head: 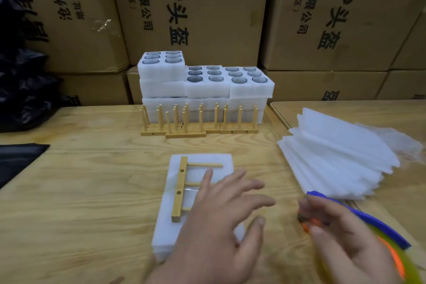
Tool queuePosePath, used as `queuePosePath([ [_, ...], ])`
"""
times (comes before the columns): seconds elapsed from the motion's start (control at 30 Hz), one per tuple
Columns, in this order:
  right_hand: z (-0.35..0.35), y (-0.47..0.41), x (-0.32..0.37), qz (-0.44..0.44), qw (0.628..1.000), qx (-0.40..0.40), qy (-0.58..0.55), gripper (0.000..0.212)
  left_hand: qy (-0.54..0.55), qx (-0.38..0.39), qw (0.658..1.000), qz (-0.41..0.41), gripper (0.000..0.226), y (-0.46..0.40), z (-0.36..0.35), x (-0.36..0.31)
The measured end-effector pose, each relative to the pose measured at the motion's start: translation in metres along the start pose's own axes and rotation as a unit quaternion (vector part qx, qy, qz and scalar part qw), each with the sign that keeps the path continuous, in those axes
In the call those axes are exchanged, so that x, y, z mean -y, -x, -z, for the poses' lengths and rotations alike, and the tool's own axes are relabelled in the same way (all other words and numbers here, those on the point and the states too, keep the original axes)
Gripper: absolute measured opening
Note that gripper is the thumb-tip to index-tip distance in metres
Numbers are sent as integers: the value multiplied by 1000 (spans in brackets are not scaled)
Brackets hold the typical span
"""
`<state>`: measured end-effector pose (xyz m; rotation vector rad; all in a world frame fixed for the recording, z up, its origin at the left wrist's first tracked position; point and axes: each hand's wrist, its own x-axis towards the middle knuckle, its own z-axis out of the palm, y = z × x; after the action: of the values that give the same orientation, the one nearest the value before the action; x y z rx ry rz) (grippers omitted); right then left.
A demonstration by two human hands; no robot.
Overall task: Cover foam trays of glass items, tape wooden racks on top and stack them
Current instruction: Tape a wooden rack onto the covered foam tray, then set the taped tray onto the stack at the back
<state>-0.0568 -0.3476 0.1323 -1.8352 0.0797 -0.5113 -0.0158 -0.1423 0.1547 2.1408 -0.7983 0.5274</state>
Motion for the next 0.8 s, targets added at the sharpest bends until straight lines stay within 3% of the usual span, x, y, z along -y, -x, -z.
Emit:
queuePosePath([
  [0.07,-31,-1,0,-69,993,85,-51,50,30,-190,981,18,28,28,26,20],
  [0.13,-60,-1,-2,-150,974,147,-86,47,70,-290,939,172,26,49,47,37],
  [0.2,-86,2,-4,-190,962,170,-98,49,220,-271,864,362,30,64,52,47],
  [0.23,-98,5,-4,-191,962,169,-97,52,288,-232,829,419,37,70,52,50],
  [0.27,-108,7,-3,-188,964,163,-93,57,337,-186,817,429,45,78,52,52],
  [0.33,-126,12,-1,-180,967,158,-83,65,334,-123,840,410,63,86,51,54],
  [0.43,-150,15,2,-149,963,208,-88,66,273,-133,858,414,94,97,58,65],
  [0.5,-168,12,6,-109,952,271,-88,68,243,-136,871,405,104,105,74,77],
  [0.6,-198,1,11,-91,933,339,-76,76,197,-174,862,433,111,118,106,104],
  [0.67,-218,-6,10,-85,931,350,-62,72,146,-179,866,444,115,121,124,118],
  [0.8,-252,-23,10,-44,941,336,3,50,176,-162,885,400,123,114,142,138],
])
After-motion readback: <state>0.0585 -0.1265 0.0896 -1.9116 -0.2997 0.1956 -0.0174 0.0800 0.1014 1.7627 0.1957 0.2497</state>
